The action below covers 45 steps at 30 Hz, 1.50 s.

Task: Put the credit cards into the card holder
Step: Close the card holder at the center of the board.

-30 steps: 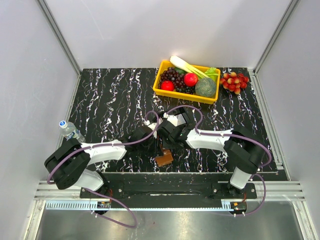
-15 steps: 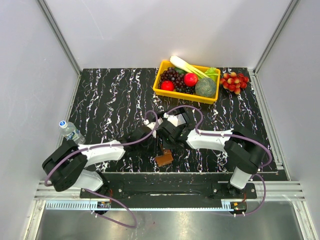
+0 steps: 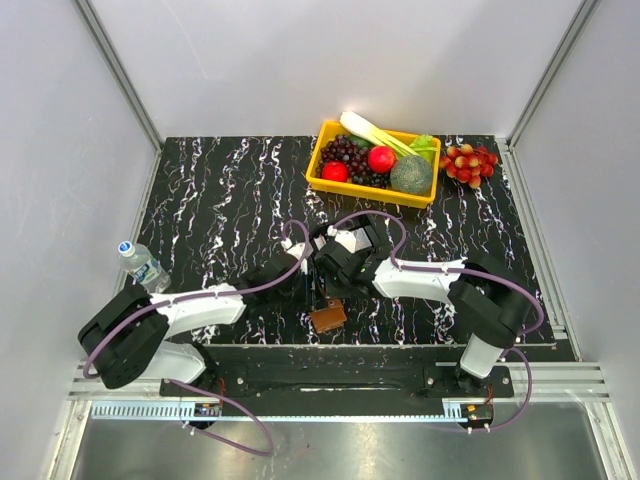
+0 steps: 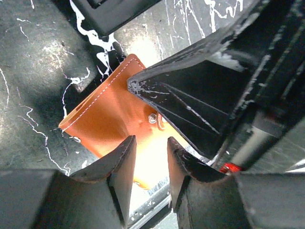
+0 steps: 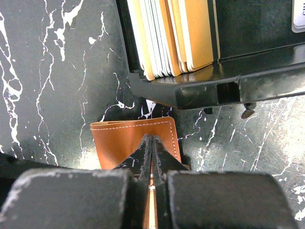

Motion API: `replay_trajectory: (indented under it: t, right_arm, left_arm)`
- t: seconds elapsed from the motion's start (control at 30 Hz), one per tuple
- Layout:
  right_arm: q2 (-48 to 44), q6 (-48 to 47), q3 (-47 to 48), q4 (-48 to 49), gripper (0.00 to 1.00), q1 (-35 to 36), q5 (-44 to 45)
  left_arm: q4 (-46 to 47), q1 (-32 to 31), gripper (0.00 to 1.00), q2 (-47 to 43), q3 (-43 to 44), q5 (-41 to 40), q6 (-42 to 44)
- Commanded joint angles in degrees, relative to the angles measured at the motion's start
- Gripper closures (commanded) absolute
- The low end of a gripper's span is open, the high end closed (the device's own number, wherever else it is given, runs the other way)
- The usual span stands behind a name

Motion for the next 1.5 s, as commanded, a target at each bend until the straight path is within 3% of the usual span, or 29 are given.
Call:
replay_trajectory:
  t: [0.0, 0.3, 0.8, 1.47]
  right_arm:
    - [2.3, -0.2, -0.9, -2.5, 0.97, -0.2, 0.5]
    - [2.8, -0.2, -0.9, -2.4, 0.97, -0.2, -0.1]
    - [2.9, 0.1, -1.6, -1.8, 0.97, -0.2, -0.3]
    - [-5.3, 7.0, -9.0, -3.9, 0.98, 0.1, 1.0]
  left_arm:
    - [5.3, 0.3, 0.62, 1.4, -0.8, 0.0, -1.8]
    - [11.6, 0.3, 0.61, 3.4, -2.5, 0.3, -5.0]
    - [14.2, 0.2, 0.67, 5.1, -1.7, -0.6, -6.0]
    - [4.7, 0.9, 0.75, 2.9, -3.3, -6.4, 0.4]
